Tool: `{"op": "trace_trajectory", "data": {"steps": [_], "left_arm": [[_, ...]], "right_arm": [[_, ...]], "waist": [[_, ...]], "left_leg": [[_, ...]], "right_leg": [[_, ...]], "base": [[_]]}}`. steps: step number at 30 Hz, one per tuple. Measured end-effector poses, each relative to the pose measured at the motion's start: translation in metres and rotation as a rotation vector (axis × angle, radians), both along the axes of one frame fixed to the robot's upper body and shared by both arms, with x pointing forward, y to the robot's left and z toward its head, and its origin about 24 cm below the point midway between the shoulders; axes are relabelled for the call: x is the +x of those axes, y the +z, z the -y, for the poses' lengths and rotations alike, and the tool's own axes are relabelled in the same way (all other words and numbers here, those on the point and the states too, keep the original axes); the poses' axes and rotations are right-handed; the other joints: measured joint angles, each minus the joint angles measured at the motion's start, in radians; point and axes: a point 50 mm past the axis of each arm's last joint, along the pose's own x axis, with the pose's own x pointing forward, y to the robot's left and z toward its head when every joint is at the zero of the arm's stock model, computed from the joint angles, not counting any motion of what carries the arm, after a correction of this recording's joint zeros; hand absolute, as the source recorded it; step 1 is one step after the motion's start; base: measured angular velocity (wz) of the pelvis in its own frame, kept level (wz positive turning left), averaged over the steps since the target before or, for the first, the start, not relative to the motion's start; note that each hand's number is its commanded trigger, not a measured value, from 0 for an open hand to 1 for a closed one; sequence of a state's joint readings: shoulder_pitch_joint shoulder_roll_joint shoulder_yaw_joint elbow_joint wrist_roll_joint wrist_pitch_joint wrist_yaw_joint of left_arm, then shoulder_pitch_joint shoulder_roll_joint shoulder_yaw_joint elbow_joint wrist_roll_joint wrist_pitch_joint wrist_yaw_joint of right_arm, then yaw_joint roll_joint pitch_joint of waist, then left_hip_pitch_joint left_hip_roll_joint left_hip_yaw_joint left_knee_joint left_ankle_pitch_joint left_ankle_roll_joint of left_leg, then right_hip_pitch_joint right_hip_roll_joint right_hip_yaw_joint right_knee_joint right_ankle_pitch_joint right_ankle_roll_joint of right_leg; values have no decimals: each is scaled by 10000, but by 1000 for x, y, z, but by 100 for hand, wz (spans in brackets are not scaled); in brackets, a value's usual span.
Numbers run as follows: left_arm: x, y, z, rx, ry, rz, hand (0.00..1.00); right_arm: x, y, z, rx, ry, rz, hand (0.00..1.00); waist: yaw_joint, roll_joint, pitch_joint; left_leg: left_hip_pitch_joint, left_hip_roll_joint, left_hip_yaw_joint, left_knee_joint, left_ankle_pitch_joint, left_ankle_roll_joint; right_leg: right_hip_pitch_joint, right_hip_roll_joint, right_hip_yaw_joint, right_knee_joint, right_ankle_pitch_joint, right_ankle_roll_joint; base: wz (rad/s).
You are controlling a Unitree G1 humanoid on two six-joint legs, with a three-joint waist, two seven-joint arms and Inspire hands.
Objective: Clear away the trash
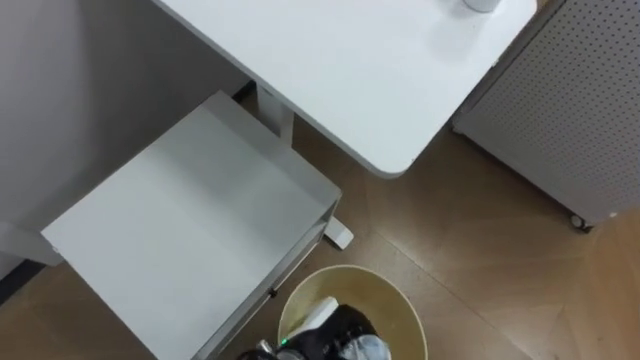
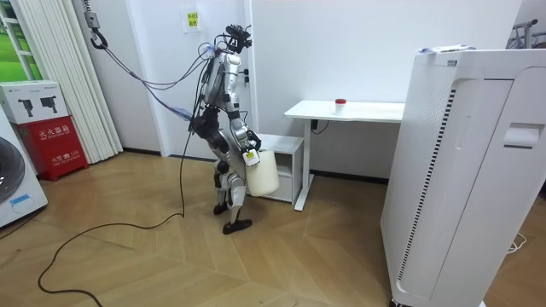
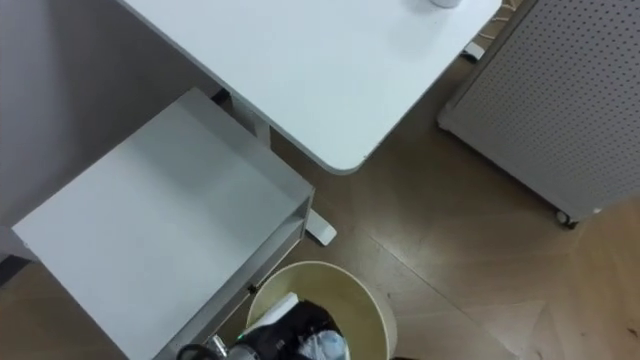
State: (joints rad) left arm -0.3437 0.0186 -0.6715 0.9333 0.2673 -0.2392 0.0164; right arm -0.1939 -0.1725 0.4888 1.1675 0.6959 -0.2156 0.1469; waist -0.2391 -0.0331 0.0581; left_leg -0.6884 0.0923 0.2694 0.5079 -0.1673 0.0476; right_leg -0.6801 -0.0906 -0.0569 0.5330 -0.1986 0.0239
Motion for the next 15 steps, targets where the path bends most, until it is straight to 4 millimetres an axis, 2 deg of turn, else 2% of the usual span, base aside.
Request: {"op": "trace_trajectory", "data": {"steps": [1, 2, 3, 15], "left_arm": [[-1, 0, 0, 1, -7, -27, 93], [-1, -1, 0, 4, -66, -77, 76], [-2, -1, 0, -6, -83, -95, 0], [-8, -2, 2, -75, -342, -150, 0]], "right_arm": [[-1, -1, 0, -13, 6, -27, 100], [-2, -2, 0, 3, 6, -84, 100], [-3, -2, 0, 7, -10, -123, 100], [-6, -4, 3, -34, -241, -264, 100]], "waist": [[0, -14, -9], [-4, -40, -26], [-5, -61, -40], [23, -64, -54]], "left_leg": [[12, -1, 2, -25, 10, 1], [31, -1, 17, -78, 40, 7], [32, -1, 30, -87, 44, 8], [7, -9, 19, -142, 57, 16]], "right_leg": [[0, -9, -1, -3, 4, 0], [0, -22, 0, -24, 22, 1], [5, -16, 1, -53, 41, -2], [36, 18, -4, -211, 105, 11]], "base": [[0], [0], [0], [0]]}}
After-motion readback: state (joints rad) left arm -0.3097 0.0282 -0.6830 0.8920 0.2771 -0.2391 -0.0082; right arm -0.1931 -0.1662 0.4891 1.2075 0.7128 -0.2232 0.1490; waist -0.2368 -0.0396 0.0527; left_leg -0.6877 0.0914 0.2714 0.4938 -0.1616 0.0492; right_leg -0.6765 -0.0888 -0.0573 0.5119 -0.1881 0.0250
